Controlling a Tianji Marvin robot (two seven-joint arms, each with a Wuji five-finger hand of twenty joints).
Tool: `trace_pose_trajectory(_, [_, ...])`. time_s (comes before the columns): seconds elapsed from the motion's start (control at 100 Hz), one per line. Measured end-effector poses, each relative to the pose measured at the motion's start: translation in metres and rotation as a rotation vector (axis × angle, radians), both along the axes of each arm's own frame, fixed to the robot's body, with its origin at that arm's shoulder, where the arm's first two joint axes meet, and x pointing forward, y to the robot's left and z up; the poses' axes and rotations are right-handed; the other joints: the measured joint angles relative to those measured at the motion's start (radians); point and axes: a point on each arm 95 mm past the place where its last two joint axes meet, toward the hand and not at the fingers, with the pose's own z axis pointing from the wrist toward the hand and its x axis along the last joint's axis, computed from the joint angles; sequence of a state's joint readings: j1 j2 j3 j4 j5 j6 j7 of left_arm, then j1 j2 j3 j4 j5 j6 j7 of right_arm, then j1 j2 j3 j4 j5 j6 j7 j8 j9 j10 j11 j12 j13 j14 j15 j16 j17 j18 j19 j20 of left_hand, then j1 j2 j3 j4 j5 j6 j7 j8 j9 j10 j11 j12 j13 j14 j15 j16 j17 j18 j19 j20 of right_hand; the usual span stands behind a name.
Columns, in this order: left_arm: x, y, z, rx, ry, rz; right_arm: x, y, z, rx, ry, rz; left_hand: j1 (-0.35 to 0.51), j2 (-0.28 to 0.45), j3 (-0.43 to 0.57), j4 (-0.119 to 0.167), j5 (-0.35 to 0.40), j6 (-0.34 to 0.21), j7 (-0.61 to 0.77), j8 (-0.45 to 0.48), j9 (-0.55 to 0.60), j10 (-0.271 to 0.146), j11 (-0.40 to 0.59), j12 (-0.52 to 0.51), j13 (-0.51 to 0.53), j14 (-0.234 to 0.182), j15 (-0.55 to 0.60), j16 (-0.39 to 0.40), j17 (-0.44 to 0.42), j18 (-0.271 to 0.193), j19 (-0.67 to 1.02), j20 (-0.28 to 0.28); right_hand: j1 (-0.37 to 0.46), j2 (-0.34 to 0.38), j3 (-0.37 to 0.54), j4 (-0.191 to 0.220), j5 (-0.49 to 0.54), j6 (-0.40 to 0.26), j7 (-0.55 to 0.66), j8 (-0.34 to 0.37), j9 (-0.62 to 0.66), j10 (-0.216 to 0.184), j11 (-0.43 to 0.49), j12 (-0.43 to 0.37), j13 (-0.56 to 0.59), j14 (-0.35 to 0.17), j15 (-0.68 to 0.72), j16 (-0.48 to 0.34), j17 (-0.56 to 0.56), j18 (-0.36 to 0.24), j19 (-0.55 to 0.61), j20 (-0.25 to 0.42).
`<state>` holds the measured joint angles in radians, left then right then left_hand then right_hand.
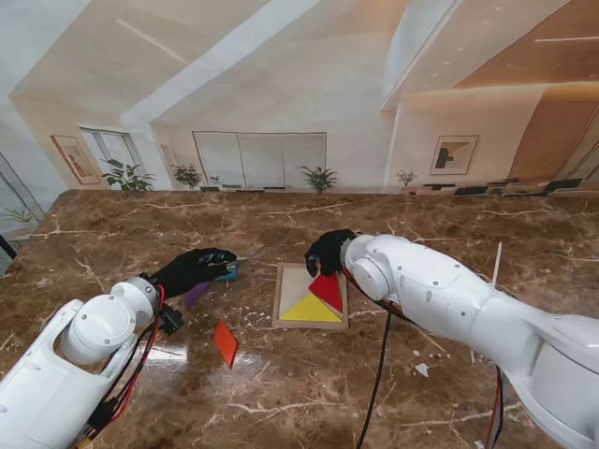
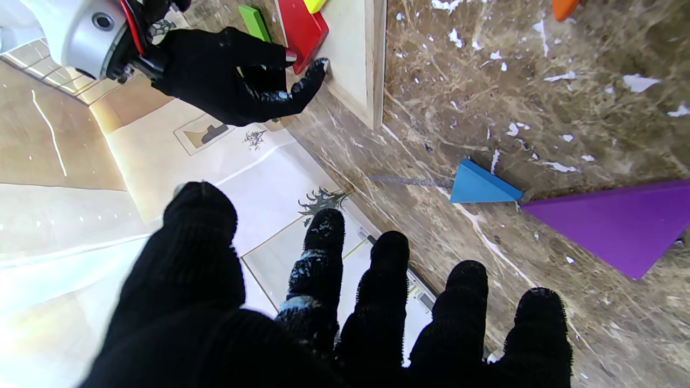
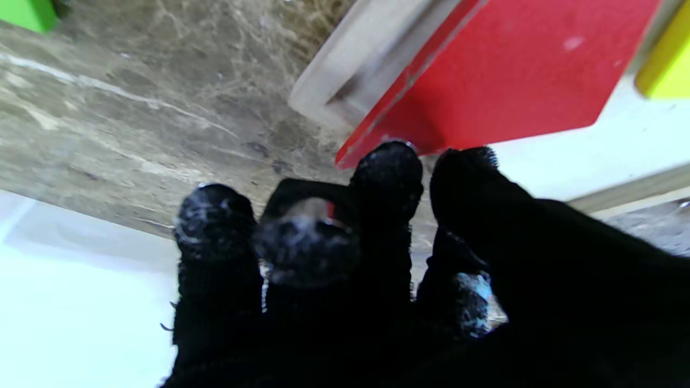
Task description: Assemble the tangram pieces into a square
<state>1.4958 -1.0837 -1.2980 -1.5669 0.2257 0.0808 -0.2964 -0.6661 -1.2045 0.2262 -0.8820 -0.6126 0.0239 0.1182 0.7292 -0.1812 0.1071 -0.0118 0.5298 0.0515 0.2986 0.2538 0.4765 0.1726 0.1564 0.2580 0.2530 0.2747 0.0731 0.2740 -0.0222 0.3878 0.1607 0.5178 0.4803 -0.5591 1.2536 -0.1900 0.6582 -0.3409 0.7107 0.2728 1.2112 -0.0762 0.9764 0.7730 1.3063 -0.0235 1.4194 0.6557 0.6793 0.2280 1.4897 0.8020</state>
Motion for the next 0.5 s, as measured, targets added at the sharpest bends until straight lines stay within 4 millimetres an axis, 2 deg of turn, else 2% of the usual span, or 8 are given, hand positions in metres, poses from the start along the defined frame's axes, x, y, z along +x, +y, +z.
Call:
trace_pose_trajectory(0.11, [0.0, 0.0, 0.0, 0.0, 0.0, 0.0, -0.005, 0.004, 0.007, -0.041, 0.026, 0.01, 0.0, 0.0, 0.0, 0.0, 0.001, 0.0, 0.0, 0.0, 0.0, 0.0, 0.0, 0.0, 0.0, 0.0, 0.0, 0.0, 0.0, 0.0, 0.0, 0.0, 0.0, -0.009, 0.0, 0.0, -0.003, 0.057, -0.071, -0.03, 0.0, 0.0, 0.0, 0.0, 0.0, 0.0, 0.0, 0.0, 0.0, 0.0, 0.0, 0.0])
trace_pose_trajectory(0.5, [0.0, 0.0, 0.0, 0.0, 0.0, 0.0, -0.011, 0.003, 0.007, 0.004, 0.016, 0.003, 0.0, 0.0, 0.0, 0.0, 0.001, 0.0, 0.0, 0.0, 0.0, 0.0, 0.0, 0.0, 0.0, 0.0, 0.0, 0.0, 0.0, 0.0, 0.0, 0.0, -0.004, -0.009, 0.0, 0.0, 0.013, 0.058, -0.089, -0.031, 0.0, 0.0, 0.0, 0.0, 0.0, 0.0, 0.0, 0.0, 0.0, 0.0, 0.0, 0.0])
